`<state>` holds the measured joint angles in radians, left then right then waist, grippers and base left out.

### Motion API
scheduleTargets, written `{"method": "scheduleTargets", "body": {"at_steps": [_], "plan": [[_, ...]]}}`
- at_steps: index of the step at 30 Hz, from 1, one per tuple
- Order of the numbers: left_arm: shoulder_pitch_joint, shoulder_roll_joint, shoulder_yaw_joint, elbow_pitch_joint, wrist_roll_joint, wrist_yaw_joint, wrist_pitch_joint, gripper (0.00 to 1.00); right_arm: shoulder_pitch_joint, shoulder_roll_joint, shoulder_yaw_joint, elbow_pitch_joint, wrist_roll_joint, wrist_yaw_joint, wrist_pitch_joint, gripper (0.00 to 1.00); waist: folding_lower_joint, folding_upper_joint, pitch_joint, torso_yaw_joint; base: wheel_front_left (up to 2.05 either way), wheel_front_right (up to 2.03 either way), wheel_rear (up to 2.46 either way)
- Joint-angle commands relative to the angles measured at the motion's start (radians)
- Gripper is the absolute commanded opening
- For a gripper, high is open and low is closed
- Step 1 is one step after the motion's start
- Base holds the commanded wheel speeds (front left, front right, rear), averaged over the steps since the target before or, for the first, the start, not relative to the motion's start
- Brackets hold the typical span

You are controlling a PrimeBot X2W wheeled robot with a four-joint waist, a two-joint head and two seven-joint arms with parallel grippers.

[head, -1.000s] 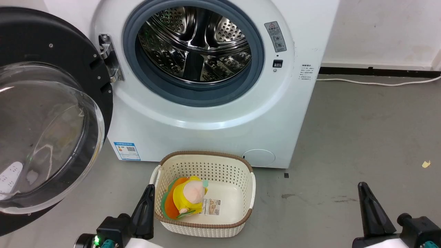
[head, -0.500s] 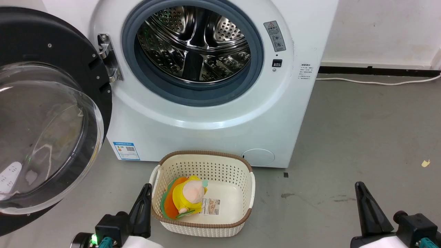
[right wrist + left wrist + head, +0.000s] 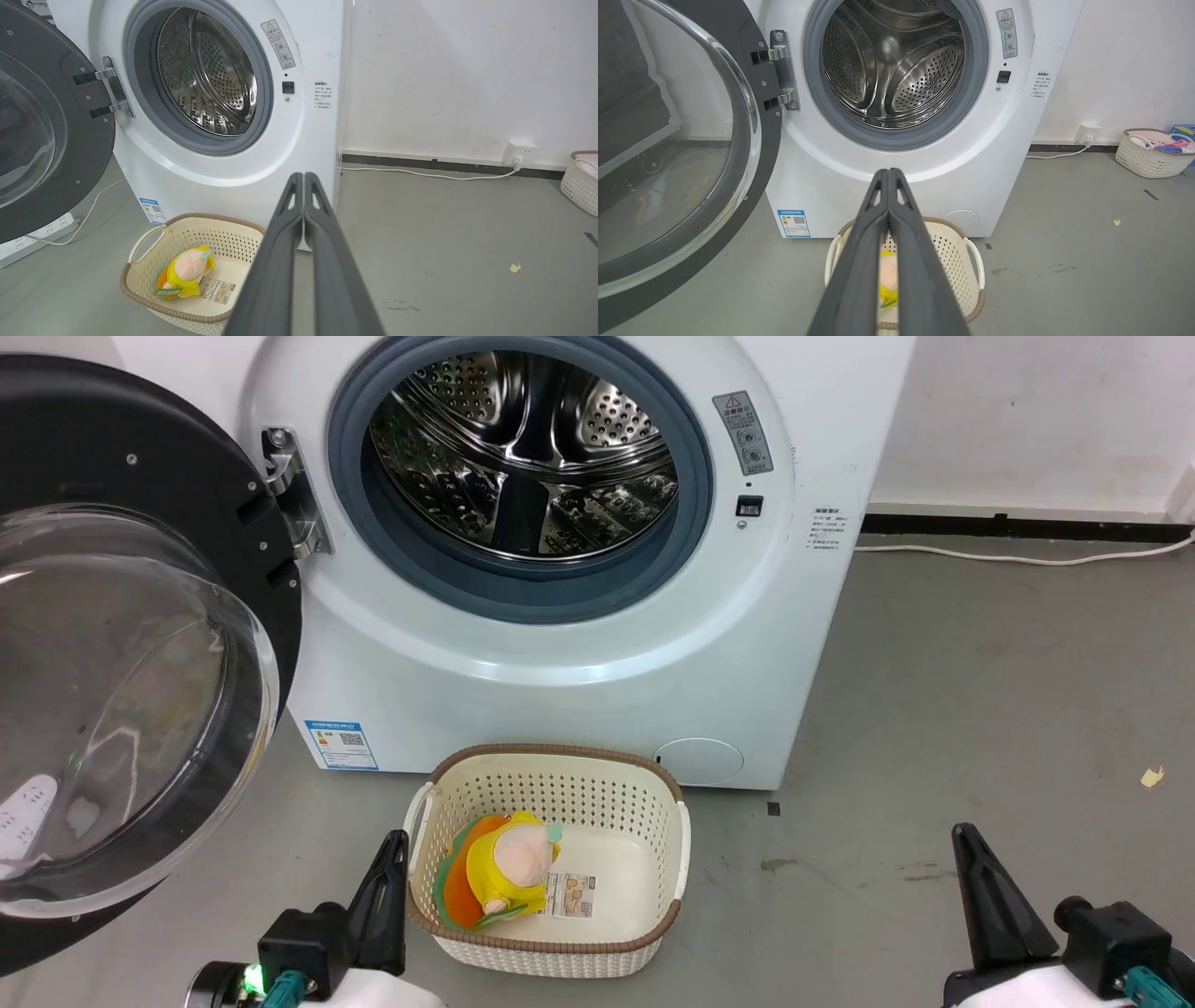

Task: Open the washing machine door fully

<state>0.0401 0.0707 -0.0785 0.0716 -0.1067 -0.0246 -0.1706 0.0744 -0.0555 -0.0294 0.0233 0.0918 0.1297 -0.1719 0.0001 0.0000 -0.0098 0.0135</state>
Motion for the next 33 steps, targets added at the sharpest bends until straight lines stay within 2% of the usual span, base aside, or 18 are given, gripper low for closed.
{"method": "scheduleTargets", "body": {"at_steps": [1, 33], "plan": [[-0.010, -0.006, 0.005, -0.006, 0.007, 0.005, 0.004, 0.00, -0.010, 0.002, 0.001, -0.005, -0.005, 0.000, 0.004, 0.00, 0.0000, 0.0000, 0.000, 0.000, 0.00, 0.00, 0.00], [-0.024, -0.012, 0.037, -0.035, 0.051, 0.014, 0.077, 0.00, -0.039, 0.003, 0.013, -0.013, -0.043, 0.001, 0.078, 0.00, 0.0000, 0.0000, 0.004, -0.006, 0.00, 0.00, 0.00]]}}
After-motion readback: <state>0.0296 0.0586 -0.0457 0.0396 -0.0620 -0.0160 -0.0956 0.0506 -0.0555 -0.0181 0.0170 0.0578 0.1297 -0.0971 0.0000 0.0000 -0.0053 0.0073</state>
